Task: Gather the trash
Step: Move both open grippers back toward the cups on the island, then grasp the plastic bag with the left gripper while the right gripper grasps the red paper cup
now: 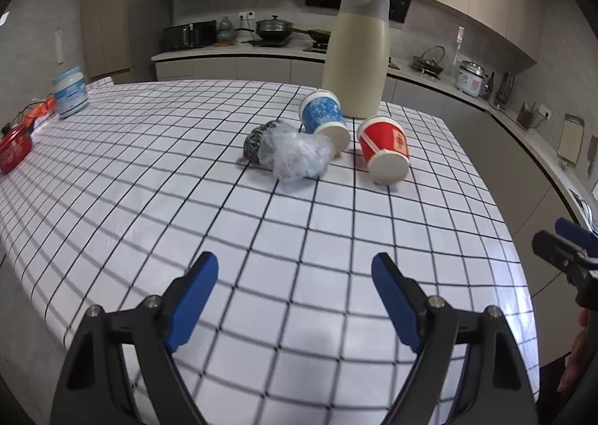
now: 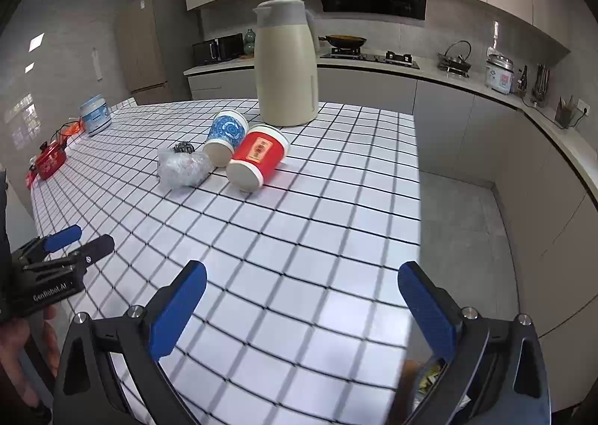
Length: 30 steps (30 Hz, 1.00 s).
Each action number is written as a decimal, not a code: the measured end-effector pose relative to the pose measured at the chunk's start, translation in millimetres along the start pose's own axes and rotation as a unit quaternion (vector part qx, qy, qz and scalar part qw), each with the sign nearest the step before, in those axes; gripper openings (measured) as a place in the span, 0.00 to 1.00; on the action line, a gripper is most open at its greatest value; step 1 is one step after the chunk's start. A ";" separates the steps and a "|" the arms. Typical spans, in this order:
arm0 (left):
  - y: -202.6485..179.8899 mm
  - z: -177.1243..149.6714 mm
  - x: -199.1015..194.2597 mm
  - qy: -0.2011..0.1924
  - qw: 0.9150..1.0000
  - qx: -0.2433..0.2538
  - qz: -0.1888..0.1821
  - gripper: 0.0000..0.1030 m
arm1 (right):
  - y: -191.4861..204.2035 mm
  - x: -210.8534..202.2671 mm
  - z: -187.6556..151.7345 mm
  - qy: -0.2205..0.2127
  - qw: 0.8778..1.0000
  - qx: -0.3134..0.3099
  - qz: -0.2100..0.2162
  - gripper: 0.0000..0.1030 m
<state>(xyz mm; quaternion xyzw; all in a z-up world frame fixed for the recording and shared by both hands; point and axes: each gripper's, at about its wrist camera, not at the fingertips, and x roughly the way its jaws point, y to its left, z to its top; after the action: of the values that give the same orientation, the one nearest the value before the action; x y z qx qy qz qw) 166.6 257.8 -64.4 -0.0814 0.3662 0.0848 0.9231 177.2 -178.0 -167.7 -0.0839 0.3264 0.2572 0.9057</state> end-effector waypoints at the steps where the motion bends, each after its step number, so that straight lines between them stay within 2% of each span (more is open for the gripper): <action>1: 5.1 6.0 8.6 0.004 1.000 0.003 -0.008 0.80 | 7.3 9.2 6.3 0.001 1.000 0.001 -0.003 1.00; 5: 18.1 24.8 32.7 0.006 1.000 0.012 -0.028 0.75 | 28.8 42.3 27.1 0.011 1.000 0.004 -0.005 0.95; 9: 23.9 44.6 54.3 0.006 0.999 0.015 -0.043 0.71 | 39.9 74.4 43.3 0.024 1.000 0.006 0.000 0.84; 13: 24.0 59.6 74.6 0.005 0.998 0.022 -0.054 0.67 | 42.9 103.9 57.2 0.033 0.999 0.011 0.004 0.79; 17: 19.0 69.1 96.8 0.020 0.997 0.026 -0.068 0.62 | 42.1 126.4 67.3 0.042 0.999 0.016 0.008 0.75; 22: 19.9 75.2 110.0 0.032 0.996 0.025 -0.080 0.47 | 42.8 149.7 76.6 0.052 0.998 0.015 0.031 0.69; 24: 20.5 76.6 112.0 0.035 0.995 0.023 -0.089 0.35 | 43.9 158.0 80.2 0.054 0.998 0.012 0.038 0.67; 30: 21.0 80.3 113.5 0.031 0.995 0.015 -0.094 0.20 | 42.7 175.4 86.9 0.059 0.996 0.024 0.056 0.67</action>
<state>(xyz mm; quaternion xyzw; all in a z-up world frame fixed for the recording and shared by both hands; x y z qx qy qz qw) 296.7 306.3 -86.9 -0.1040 0.3867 -0.0110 0.9163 317.4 -41.6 -211.2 -0.0591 0.3896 0.2940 0.8708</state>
